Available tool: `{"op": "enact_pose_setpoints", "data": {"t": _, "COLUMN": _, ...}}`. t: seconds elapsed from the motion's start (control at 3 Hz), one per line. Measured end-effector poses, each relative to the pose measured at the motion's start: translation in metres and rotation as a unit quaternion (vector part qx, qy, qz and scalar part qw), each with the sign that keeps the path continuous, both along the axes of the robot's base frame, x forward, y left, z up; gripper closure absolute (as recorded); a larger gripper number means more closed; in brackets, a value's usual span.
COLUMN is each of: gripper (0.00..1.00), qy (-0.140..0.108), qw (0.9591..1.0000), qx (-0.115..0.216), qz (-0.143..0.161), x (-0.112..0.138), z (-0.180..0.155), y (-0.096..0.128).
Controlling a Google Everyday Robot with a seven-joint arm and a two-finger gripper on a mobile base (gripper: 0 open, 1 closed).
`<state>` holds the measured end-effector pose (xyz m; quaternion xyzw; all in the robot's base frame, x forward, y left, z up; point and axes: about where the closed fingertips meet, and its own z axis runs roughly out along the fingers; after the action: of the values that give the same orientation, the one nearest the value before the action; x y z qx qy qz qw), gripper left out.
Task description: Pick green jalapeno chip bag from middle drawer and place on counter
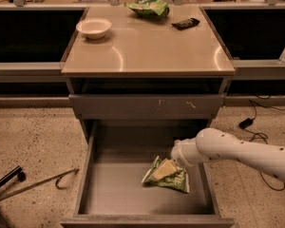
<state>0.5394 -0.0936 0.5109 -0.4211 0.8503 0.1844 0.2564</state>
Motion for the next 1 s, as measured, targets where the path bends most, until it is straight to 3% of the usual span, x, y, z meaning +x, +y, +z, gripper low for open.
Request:
{"op": "enact_pose_setpoints", "data": {"t": 0.33, "gripper": 0.0, "qy": -0.001, "qw": 1.0, "qx": -0.001, "qz": 0.0, "x": 0.0, "z": 0.001, "y": 0.0}}
{"op": "enact_pose_setpoints", "data": {"t": 0.67, "gripper": 0.0, "qy": 0.009, "qw": 1.0, "qx": 0.0, "qz": -0.002, "x": -0.003, "z": -0.019, "y": 0.003}}
{"op": "enact_pose_setpoints", "data": {"t": 1.0, "gripper": 0.0, "qy": 0.04, "qw": 0.9988, "qx": 0.015, "qz": -0.023, "x": -0.016, "z": -0.069, "y": 0.001}}
